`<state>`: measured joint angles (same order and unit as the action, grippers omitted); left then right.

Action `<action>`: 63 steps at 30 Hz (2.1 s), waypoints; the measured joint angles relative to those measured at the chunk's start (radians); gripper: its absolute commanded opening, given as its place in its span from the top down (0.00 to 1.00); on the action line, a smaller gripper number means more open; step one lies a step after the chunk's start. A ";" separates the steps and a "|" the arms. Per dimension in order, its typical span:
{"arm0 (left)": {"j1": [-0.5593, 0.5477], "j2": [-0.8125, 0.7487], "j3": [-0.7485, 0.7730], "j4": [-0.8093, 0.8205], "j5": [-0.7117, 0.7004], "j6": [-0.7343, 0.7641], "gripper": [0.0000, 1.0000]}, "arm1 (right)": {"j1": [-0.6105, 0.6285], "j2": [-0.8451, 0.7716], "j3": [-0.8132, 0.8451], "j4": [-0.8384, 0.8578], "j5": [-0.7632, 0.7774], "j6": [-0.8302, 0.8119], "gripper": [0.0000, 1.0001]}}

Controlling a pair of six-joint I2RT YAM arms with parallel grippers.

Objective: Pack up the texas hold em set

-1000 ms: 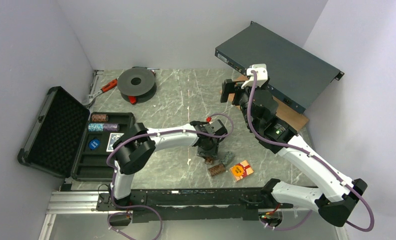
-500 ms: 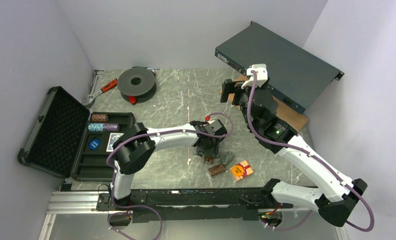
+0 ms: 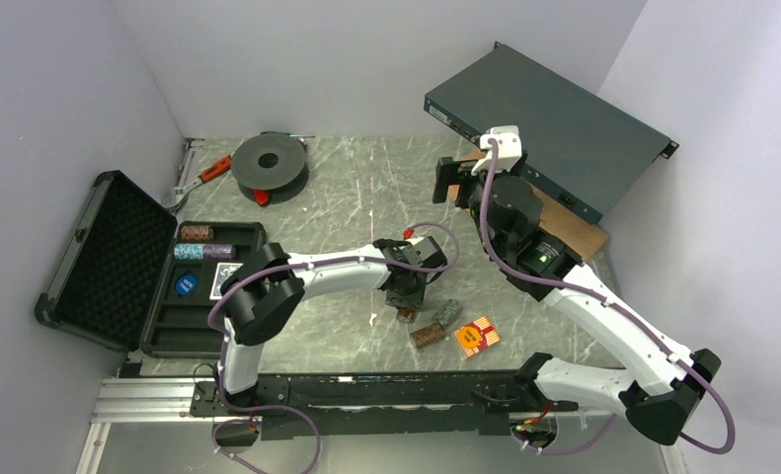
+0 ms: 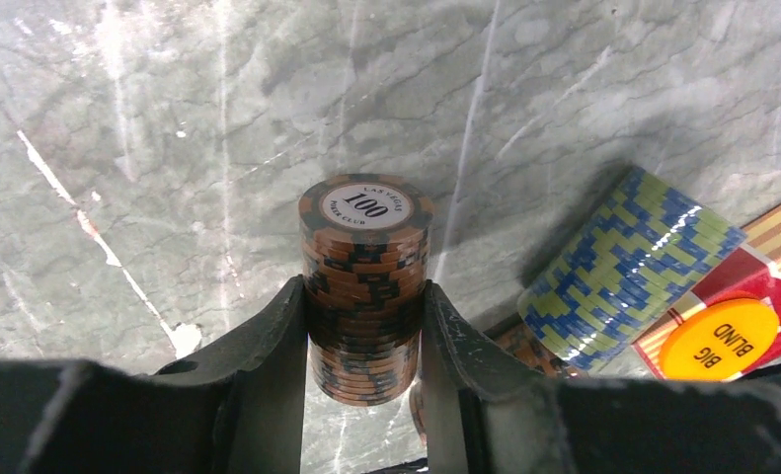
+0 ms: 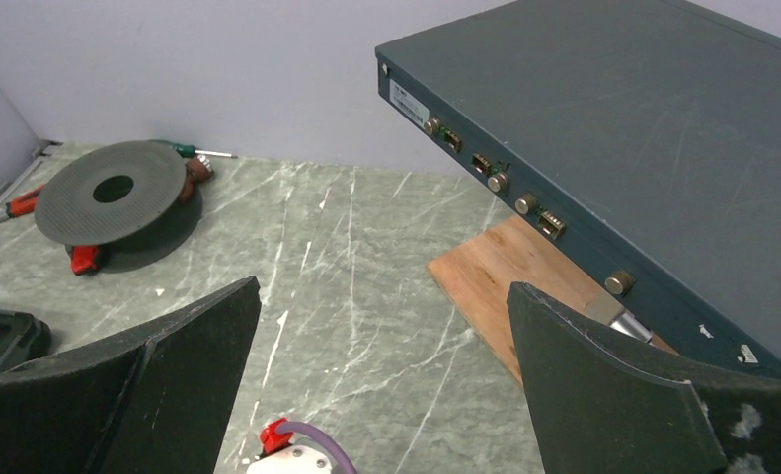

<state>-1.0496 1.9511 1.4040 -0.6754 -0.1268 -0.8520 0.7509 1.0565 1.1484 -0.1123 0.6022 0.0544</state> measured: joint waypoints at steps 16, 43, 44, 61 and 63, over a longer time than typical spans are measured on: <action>0.166 -0.310 -0.202 0.048 -0.072 0.037 1.00 | 0.000 0.031 0.000 0.000 -0.001 -0.010 0.00; 0.631 -0.384 0.018 -0.152 -0.455 -0.234 1.00 | -0.001 0.203 0.146 -0.133 -0.092 0.019 0.00; 0.643 -0.384 0.004 -0.148 -0.468 -0.247 1.00 | -0.001 0.208 0.151 -0.135 -0.094 0.020 0.00; 0.916 -0.332 -0.077 -0.103 -0.491 -0.460 1.00 | -0.001 0.294 0.220 -0.222 -0.153 0.106 0.00; 0.929 -0.330 -0.087 -0.100 -0.489 -0.474 1.00 | -0.001 0.307 0.222 -0.239 -0.159 0.108 0.00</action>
<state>-0.1211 1.6215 1.3170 -0.7757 -0.6155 -1.3262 0.7502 1.3636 1.3701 -0.3515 0.4435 0.1619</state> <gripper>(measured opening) 0.427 0.994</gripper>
